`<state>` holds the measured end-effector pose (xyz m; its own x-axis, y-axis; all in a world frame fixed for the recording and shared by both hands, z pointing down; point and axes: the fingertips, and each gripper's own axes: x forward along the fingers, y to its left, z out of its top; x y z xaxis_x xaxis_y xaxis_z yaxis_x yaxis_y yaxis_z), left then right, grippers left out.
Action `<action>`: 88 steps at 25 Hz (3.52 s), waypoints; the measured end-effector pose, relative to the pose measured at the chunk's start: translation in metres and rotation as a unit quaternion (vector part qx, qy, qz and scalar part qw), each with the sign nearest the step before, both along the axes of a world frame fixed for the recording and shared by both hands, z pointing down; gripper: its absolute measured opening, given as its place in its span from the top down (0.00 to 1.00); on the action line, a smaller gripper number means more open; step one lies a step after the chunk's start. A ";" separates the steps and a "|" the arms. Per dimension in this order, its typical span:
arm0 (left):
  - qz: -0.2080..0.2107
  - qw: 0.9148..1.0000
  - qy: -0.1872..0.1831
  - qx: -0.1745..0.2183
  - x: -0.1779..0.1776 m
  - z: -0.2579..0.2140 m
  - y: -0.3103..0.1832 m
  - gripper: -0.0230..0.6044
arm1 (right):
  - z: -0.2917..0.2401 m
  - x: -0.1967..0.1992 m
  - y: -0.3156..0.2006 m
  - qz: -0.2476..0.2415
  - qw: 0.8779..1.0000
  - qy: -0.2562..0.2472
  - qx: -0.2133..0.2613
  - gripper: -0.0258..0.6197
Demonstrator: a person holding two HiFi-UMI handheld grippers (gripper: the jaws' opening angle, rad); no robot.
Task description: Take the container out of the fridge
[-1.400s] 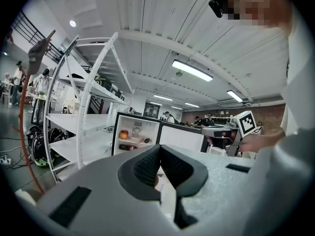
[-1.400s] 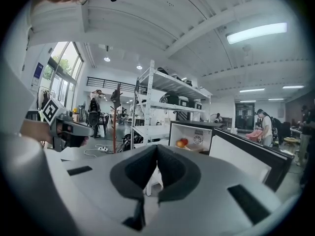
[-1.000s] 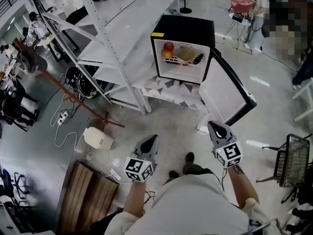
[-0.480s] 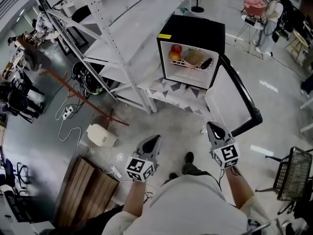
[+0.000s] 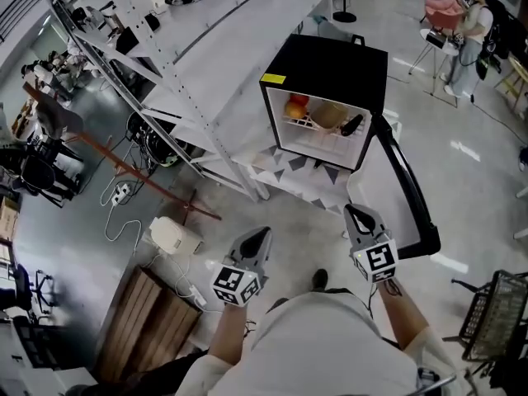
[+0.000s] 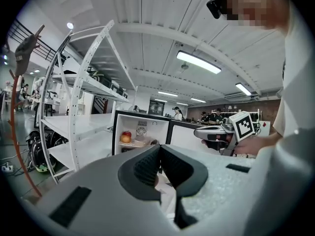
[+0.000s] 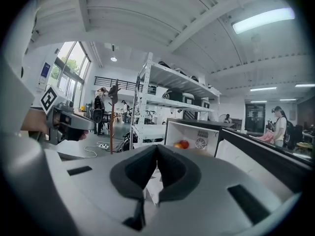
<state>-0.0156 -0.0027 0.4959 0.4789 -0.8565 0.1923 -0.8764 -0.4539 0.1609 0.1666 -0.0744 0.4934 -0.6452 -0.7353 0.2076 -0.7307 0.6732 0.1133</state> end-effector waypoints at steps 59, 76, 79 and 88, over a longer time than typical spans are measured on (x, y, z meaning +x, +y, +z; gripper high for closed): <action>0.149 0.988 0.038 -0.019 -0.105 0.049 -0.244 0.96 | 0.134 -0.087 -0.291 0.160 0.920 0.358 0.017 0.63; 0.044 0.998 0.050 -0.023 -0.111 0.045 -0.253 0.96 | 0.233 -0.069 -0.378 0.112 0.850 0.514 0.033 0.37; 0.030 0.998 0.050 -0.023 -0.115 0.044 -0.253 0.96 | 0.242 -0.068 -0.390 0.111 0.841 0.528 0.042 0.36; 0.011 0.998 0.047 -0.031 -0.122 0.050 -0.251 0.96 | 0.247 -0.059 -0.403 0.123 0.825 0.545 0.079 0.54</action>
